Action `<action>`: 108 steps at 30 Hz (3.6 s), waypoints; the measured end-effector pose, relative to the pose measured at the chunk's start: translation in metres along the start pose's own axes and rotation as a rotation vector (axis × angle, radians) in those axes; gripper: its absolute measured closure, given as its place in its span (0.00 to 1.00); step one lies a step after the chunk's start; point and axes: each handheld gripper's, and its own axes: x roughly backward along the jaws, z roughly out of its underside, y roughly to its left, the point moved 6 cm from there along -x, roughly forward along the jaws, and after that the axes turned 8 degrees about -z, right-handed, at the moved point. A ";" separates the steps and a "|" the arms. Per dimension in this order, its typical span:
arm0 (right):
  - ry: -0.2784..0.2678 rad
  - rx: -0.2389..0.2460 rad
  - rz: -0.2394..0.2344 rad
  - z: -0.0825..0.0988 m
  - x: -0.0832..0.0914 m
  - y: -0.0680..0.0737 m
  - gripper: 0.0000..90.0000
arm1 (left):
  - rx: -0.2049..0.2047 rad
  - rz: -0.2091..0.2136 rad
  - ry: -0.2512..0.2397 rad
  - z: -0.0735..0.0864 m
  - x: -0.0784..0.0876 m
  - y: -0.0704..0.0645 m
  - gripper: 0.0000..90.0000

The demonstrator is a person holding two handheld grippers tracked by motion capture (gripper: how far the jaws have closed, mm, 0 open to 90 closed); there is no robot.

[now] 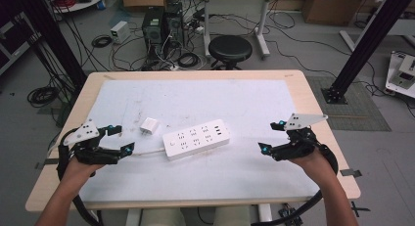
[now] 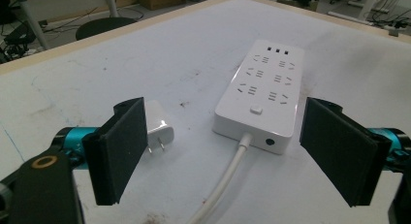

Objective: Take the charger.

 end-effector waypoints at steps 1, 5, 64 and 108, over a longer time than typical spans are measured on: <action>0.003 -0.004 0.000 0.000 0.000 0.001 0.21 | 0.003 0.000 0.001 0.000 0.000 -0.001 0.19; 0.002 0.001 0.003 0.000 0.001 0.001 0.21 | 0.002 -0.002 0.001 0.001 0.000 -0.001 0.19; 0.010 -0.034 -0.016 0.002 -0.010 -0.009 0.21 | 0.181 -0.374 0.393 0.024 -0.122 0.043 0.19; 0.002 -0.052 -0.005 0.008 -0.008 -0.011 0.21 | 0.203 -0.313 0.351 0.022 -0.112 0.036 0.47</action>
